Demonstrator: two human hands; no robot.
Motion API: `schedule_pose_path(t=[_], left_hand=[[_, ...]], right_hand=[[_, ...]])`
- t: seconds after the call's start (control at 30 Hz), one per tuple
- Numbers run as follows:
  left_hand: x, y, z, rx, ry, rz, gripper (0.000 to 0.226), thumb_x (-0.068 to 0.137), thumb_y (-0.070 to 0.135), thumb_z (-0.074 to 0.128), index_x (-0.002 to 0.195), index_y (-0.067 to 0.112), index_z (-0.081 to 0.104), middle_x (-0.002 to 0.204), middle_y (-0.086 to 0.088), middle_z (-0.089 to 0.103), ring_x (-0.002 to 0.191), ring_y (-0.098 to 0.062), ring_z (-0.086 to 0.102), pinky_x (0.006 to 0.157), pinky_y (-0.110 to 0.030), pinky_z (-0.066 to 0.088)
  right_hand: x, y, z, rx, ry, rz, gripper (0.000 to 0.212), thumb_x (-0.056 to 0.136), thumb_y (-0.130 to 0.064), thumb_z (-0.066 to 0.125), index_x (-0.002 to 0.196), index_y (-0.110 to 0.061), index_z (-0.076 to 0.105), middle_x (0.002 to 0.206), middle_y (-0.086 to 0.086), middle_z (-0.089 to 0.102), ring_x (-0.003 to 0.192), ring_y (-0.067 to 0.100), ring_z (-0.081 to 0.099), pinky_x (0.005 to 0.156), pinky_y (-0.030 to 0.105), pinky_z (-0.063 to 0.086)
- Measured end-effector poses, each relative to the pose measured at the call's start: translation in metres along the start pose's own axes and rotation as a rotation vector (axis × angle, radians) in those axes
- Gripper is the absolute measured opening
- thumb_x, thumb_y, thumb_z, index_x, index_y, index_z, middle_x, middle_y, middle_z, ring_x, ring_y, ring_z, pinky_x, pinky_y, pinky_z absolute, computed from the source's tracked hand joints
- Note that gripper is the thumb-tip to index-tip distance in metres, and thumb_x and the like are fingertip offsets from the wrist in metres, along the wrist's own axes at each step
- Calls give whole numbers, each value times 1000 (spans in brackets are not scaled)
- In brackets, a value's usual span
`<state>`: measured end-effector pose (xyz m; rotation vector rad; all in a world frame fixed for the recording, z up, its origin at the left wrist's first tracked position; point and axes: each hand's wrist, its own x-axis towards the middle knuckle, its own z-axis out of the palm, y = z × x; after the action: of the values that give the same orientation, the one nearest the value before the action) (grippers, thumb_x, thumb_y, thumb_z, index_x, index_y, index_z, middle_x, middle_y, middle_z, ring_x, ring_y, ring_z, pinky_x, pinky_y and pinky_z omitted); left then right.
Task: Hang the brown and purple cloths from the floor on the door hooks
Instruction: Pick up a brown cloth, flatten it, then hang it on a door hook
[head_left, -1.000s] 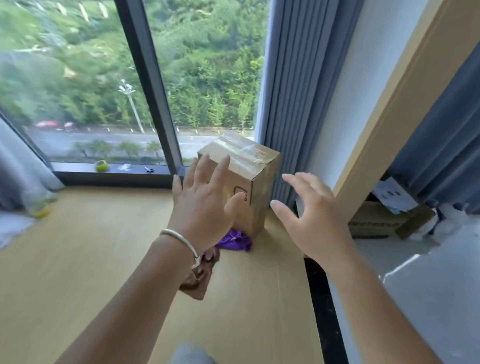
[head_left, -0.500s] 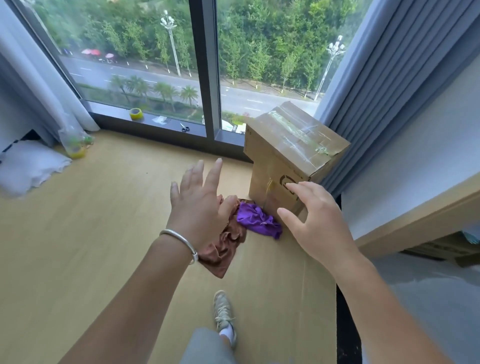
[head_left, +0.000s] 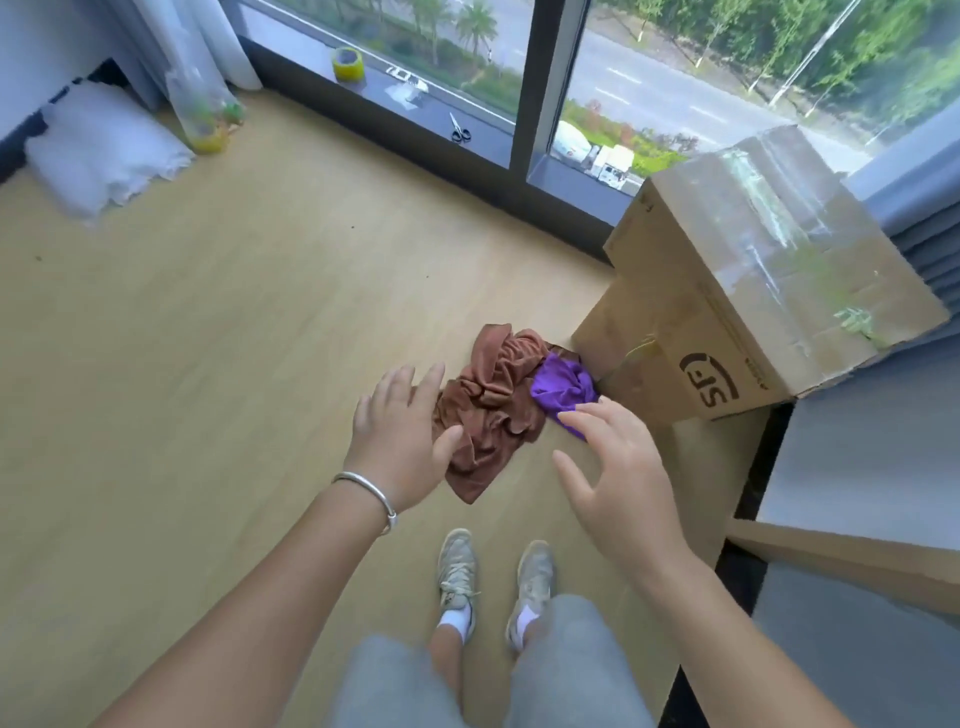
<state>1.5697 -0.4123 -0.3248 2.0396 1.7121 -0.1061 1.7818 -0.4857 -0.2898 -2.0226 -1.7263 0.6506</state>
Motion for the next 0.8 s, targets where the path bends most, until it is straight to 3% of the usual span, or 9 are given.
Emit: schedule_pose_path(t=[0.27,0.4,0.53,0.8], left_hand=[[57,-62,161,-38,-167,-210,71,93,48,44,151,29,7,158,1,14,146,-19,7,118,-39,11],[93,-94,246,-104,-224,-287,71,92,42,48,151,27,12,156,2,21,144,-18,16,115,-36,18],[128,-126,328,-211,-258,-339,67,91,34,53,149,22,22,148,2,35,133,-21,34,108,-36,31],[195,-183,471,-238,-271,-318,62,92,30,53,147,21,26,146,-1,38,130,-26,39,105,-40,35]], right_hand=[[77,94,163,-4,-315,-129,36,75,-5,74,110,-11,69,116,2,62,126,27,48,106,43,38],[107,151,252,-5,-433,-200,34,75,-7,75,109,-11,68,115,3,63,125,28,49,105,44,39],[130,209,330,-50,-537,-274,34,74,-7,74,107,-13,68,113,2,63,124,28,50,106,42,38],[168,291,468,-181,-701,-415,31,77,-14,66,108,-13,66,108,4,61,114,28,53,98,41,40]])
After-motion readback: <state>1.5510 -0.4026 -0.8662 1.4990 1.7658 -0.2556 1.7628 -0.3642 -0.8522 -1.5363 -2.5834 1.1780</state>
